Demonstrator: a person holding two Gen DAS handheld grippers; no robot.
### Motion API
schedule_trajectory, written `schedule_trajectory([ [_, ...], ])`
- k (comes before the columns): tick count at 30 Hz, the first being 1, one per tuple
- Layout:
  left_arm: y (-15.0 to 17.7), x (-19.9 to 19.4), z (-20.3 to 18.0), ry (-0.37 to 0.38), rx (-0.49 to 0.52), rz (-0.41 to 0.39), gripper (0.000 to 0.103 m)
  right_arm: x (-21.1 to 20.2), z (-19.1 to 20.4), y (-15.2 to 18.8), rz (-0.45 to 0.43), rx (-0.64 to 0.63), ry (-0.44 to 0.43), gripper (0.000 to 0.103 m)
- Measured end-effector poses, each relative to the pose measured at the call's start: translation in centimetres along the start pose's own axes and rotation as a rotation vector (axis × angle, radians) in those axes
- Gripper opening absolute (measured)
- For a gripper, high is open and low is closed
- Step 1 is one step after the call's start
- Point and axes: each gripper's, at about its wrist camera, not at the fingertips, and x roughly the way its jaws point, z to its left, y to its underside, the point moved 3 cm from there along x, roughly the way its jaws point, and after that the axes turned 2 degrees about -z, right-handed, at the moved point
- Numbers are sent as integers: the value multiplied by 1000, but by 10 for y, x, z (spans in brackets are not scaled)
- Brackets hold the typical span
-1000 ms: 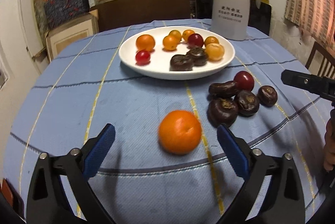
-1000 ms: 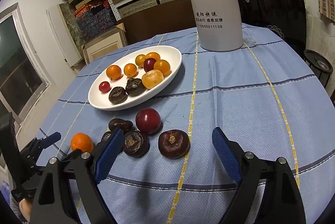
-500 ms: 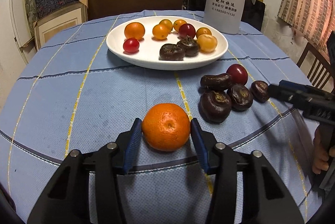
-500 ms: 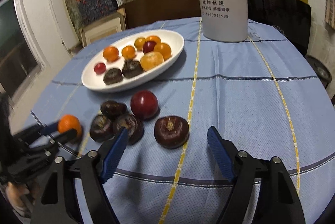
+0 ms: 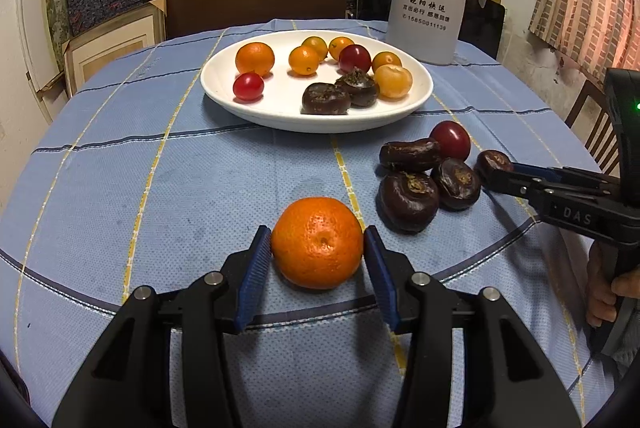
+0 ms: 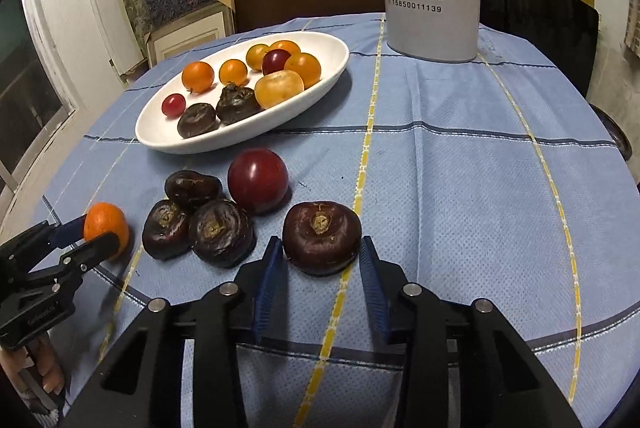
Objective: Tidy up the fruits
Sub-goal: 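Grasp the large orange with the left tool while the right tool grasps a dark brown fruit, then carry the large orange and dark brown fruit onto the plate and release both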
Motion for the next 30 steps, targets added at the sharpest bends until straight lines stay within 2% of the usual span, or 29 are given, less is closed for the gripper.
schedule_trajectory([
  [4,1,-4,-3,9,8,-13,47,-4,3,-1,-21,-13,-10,38],
  [9,-11,-16,5,17,-37,-52,46,-28,-4,-11,-117,30,-28,38],
  [13,-43,-19,16,5,-68,-82,47,-43,-13,-28,-167,98,-68,38],
  [18,-91,-8,24,-10,-96,-113,46,-50,-3,-71,-193,71,-78,38],
  [23,-118,29,22,-14,-90,-98,46,-19,26,-113,-184,45,-134,38],
  [30,-117,77,21,-29,-48,-34,49,47,51,-145,-137,37,-155,39],
])
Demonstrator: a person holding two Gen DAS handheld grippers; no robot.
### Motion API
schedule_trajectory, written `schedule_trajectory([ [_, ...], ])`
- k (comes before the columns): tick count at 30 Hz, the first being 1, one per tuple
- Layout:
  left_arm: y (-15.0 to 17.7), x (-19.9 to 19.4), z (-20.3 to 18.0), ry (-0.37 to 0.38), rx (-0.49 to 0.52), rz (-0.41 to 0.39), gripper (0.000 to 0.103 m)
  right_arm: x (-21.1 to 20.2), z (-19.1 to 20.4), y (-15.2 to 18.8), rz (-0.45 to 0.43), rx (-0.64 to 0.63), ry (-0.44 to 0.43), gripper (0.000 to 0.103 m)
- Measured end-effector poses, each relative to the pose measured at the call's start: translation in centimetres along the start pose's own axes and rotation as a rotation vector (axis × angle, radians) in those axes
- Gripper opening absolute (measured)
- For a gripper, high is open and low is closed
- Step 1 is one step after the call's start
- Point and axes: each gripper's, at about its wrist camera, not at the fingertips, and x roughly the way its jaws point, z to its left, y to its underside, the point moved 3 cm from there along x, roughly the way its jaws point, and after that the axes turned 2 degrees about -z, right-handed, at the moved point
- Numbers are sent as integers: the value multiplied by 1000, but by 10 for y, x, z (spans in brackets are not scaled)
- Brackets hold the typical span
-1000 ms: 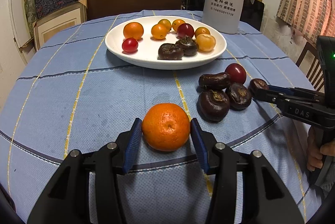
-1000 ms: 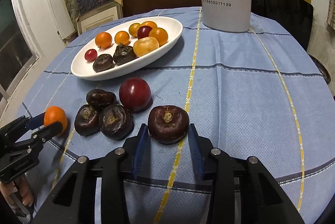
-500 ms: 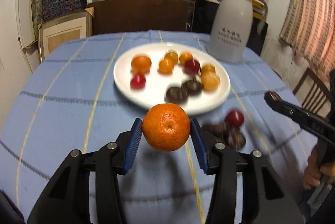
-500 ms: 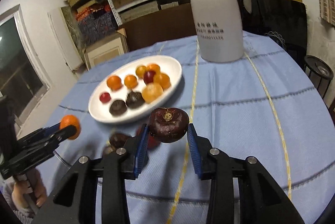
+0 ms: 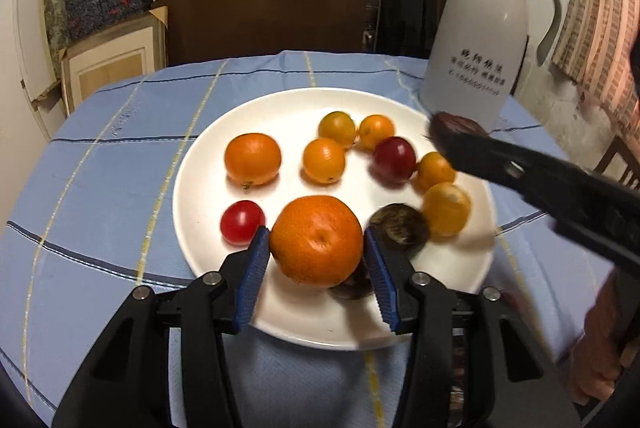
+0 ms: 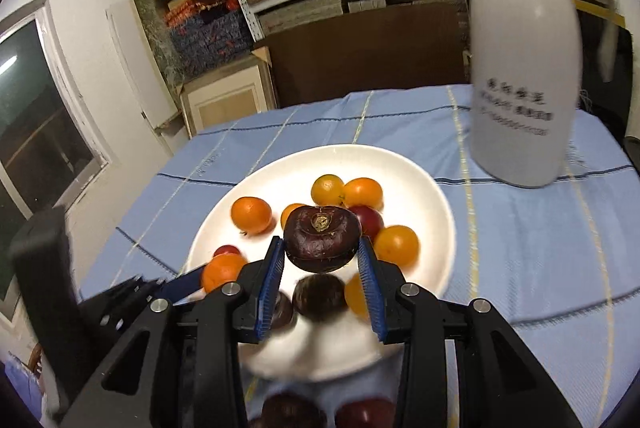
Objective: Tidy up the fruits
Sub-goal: 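Carry the large orange and dark brown fruit onto the plate and release both, then withdraw both open tools from the plate toward the remaining fruits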
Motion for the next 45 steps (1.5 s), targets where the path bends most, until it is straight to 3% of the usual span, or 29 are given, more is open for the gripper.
schedule_trajectory([
  [1,1,2,1,5,6,4,55,6,-1,0,4,10,-5,40],
  [3,1,2,5,13,-9,-5,69,17,-6,3,19,49,-23,54],
  [4,0,-1,9,12,-31,-23,74,18,-8,4,30,55,-25,54],
  [7,-1,-10,12,12,-45,-43,74,4,-12,1,8,65,-27,54],
  [10,7,-29,13,-36,-34,-76,78,-28,-13,-9,-42,92,-40,57],
  [13,19,-50,14,-55,-47,-112,87,-66,-13,-7,-99,88,-30,70],
  [20,66,-87,-3,-117,-22,-125,98,-112,-27,63,-124,31,52,74],
  [25,86,-107,-15,-139,5,-136,98,-104,-43,114,-12,43,109,74],
  [29,95,-112,-19,-167,26,-133,98,-106,-38,117,-23,16,119,81],
  [45,97,-113,-26,-185,63,-128,98,-97,-19,126,15,-63,120,82],
])
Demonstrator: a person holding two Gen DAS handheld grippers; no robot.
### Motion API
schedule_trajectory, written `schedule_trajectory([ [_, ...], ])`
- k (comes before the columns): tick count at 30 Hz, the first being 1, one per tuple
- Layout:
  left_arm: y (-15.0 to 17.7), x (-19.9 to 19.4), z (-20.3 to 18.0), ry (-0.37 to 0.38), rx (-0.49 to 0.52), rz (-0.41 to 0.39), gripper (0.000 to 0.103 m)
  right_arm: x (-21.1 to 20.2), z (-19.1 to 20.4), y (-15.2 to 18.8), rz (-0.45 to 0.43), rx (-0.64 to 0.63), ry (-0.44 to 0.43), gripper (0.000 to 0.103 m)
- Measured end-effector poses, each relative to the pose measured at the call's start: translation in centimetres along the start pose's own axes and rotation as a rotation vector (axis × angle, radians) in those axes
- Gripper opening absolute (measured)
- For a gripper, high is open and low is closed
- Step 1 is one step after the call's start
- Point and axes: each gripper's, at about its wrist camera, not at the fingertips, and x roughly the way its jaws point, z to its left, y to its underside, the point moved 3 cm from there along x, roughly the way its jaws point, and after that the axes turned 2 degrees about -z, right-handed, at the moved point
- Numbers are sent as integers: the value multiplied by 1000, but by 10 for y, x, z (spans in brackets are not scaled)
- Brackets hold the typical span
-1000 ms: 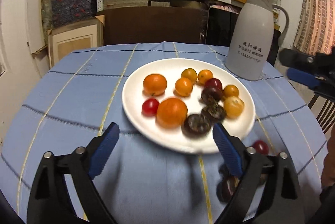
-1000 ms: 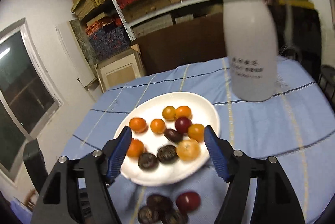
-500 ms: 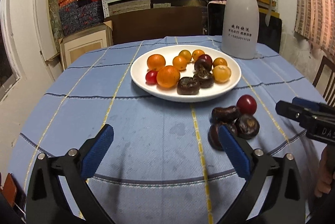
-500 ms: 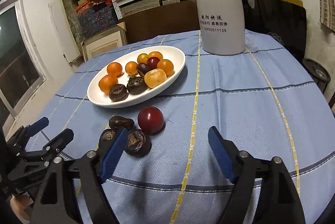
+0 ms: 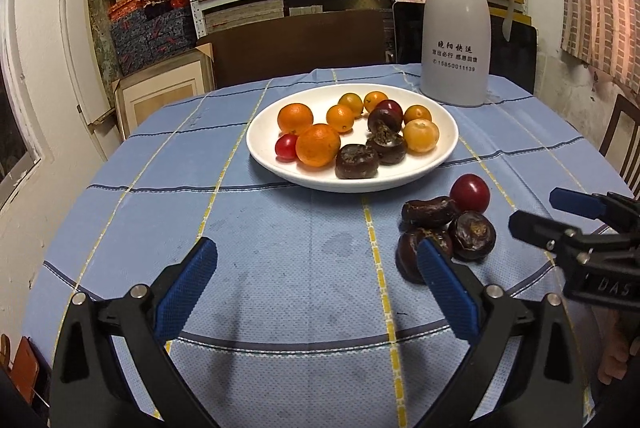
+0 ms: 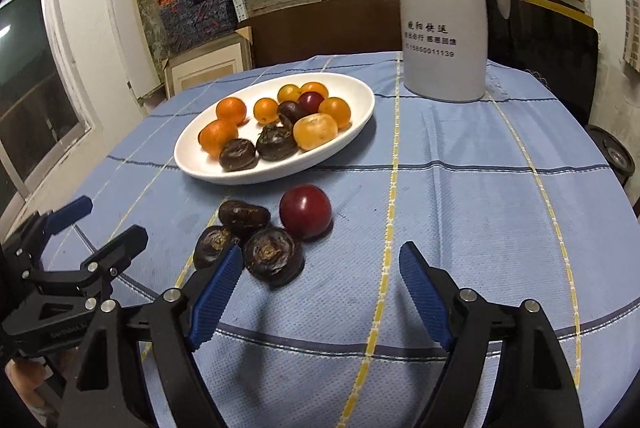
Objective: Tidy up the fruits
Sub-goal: 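Withdraw both open tools from the plate toward the remaining fruits, then grasp a dark brown fruit with the right tool while the left tool grasps another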
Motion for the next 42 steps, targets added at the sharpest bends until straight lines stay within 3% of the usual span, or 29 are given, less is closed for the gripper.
schedule_trajectory([
  [7,0,0,-1,-3,4,1,98,4,16,7,16,-67,-4,82],
  [17,2,4,2,-21,5,22,98,8,18,7,30,-67,-22,80],
  [32,0,2,2,-18,17,22,98,26,15,6,89,-51,-24,60],
  [42,3,12,18,-24,-41,75,98,26,17,7,98,-62,-23,57],
])
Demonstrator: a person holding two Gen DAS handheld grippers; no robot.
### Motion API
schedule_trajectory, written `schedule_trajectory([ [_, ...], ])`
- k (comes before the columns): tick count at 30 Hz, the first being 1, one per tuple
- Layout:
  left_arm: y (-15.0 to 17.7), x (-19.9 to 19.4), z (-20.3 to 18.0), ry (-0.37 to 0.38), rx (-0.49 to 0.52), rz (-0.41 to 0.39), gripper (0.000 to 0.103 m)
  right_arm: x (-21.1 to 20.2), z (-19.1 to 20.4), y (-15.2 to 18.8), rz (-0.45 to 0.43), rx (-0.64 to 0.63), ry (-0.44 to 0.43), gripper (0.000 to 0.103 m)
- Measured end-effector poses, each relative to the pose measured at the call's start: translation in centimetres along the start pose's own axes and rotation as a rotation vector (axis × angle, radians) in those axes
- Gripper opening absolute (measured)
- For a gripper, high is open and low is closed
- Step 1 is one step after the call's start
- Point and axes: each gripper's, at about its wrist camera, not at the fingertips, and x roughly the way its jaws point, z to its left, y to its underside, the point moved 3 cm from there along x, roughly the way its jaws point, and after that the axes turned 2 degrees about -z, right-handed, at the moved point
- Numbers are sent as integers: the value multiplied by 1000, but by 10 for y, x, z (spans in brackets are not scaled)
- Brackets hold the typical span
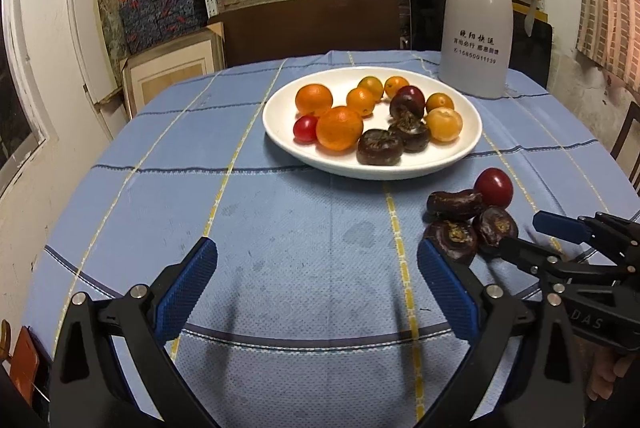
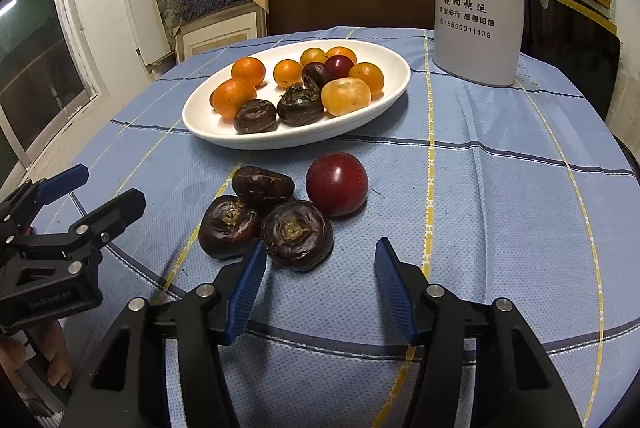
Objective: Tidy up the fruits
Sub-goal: 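Grasp a dark brown fruit with the right tool while the left tool grasps another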
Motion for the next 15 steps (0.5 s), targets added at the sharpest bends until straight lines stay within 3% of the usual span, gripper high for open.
schedule_trajectory([
  [7,4,4,-8,-6,37,19,98,12,7,-4,31,-5,-20,56],
  [12,5,7,-11,-1,52,31,98,18,9,-6,49,3,-47,42],
  [15,6,8,-14,3,65,35,98,18,10,-5,48,-3,-49,41],
])
